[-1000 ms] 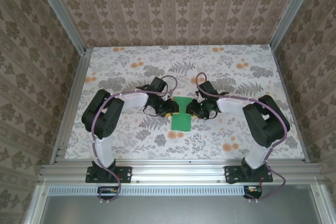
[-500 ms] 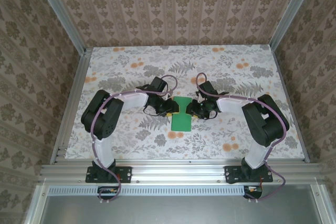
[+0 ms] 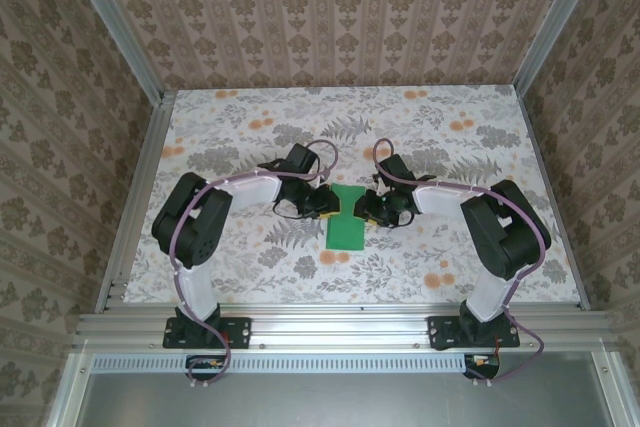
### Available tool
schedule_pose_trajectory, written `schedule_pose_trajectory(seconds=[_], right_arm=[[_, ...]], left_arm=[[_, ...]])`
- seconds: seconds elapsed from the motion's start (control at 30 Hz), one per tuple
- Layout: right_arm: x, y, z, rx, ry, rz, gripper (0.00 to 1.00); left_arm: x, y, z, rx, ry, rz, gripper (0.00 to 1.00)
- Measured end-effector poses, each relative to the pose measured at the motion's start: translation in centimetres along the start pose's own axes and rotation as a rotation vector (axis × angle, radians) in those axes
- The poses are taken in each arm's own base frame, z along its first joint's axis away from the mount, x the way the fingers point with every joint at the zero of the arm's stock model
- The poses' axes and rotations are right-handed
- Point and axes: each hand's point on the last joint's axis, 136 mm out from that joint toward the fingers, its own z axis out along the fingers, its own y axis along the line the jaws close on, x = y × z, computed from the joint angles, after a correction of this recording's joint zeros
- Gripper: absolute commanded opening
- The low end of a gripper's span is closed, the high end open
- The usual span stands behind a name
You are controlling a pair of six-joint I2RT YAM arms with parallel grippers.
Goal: Fold a paper plane with a square sheet of paper (pick it up from the middle)
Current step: Fold the triangle a second time at the center of the table.
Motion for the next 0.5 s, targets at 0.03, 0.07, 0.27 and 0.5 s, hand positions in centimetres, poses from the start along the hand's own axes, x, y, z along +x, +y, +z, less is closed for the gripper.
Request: schedule_pose_trajectory(seconds=[0.03,0.07,0.27,0.5], right_arm=[[0.0,0.0,0.0,-0.001,0.001,0.0,0.36],[0.0,0.1,0.0,-0.002,0.002,0.0,0.36],[0.0,0.1,-0.1,-0.002,0.003,-0.014,0.42],[-0.3,0.8,-4.1,0.023,-0.102,-0.133,0.47]], left_arm=[[-0.1,-0.1,0.0,0.003,-0.001,0.002,0.19],[-0.2,-0.3,-0.1,0.006,-0.002,0.003,0.17],[-0.5,-0.7,-0.3,0.013,-0.011,0.01,0.08],[-0.5,-0.6,-0.3,0.003,-0.007,-0.012,0.02]])
